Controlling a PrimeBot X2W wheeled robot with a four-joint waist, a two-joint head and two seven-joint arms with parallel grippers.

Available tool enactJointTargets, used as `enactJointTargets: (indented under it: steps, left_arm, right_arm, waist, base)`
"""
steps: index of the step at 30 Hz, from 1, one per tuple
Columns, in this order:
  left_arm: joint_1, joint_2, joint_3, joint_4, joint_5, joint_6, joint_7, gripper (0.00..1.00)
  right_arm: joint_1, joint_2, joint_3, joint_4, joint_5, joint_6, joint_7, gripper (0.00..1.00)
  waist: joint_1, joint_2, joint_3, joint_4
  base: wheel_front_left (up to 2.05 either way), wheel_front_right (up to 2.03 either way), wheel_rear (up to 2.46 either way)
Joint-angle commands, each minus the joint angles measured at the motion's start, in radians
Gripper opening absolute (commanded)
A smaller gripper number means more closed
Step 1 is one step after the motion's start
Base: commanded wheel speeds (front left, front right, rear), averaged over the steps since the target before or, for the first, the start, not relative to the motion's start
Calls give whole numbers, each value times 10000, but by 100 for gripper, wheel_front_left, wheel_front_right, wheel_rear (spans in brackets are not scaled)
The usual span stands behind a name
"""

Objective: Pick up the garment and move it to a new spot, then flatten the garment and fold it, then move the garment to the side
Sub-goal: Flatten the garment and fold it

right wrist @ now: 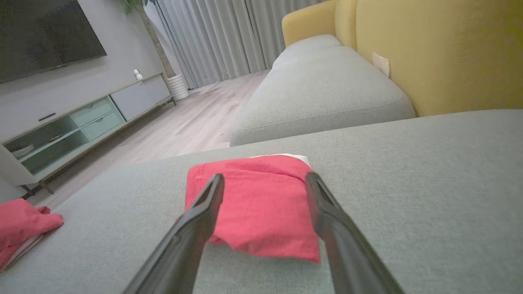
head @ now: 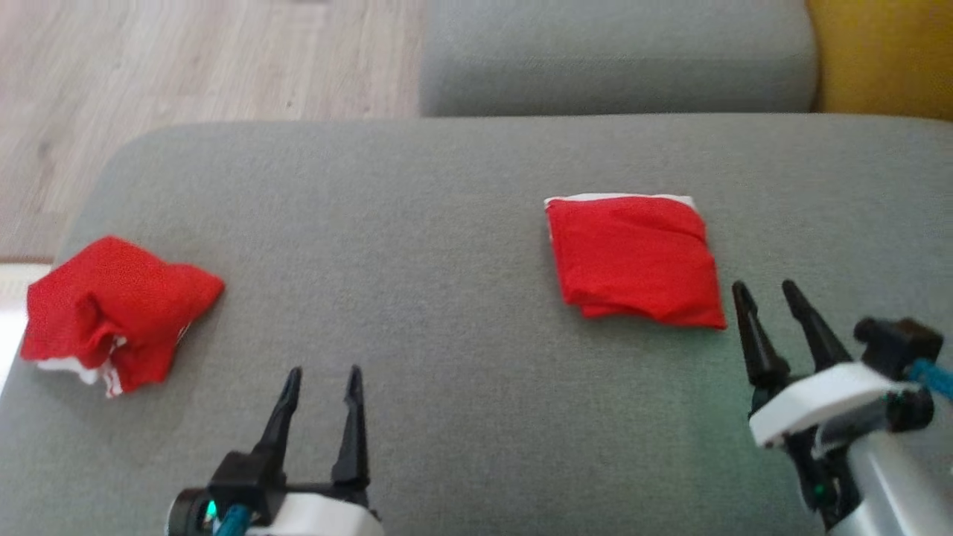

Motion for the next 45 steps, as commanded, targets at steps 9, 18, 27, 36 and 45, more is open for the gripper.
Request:
enactJointTargets:
  steps: [9, 18, 27, 36, 45]
  left_arm:
    - [353, -15, 1158, -466, 288, -209, -61, 100]
    - [966, -15, 1557, -615, 596, -457, -61, 100]
    - [1080, -15, 1551, -357, 1113, -606, -61, 100]
    - [1028, -15, 1583, -232, 1159, -604, -61, 100]
    - [997, -15, 1656, -71, 1207, -631, -61, 100]
  right_arm:
    - [599, 492, 265, 233, -1650, -9, -1651, 100]
    - [1717, 1244, -309, -557, -2932, -9, -1758, 100]
    - [2191, 1347, 153, -729, -3165, -9, -1760, 100]
    - [2182, 1307, 206, -877, -3200, -9, -1761, 100]
    - [2177, 1339, 132, -874, -3171, -9, -1761, 100]
  waist:
    - [0, -1, -721, -646]
    - [0, -1, -1096, -889]
    - [0, -1, -1170, -911]
    - [0, -1, -1130, -881]
    - [0, -1, -1151, -880]
  base:
    - [0, 0, 0]
    - [0, 0, 0]
    - [0, 0, 0]
    - [0, 0, 0]
    - [0, 0, 0]
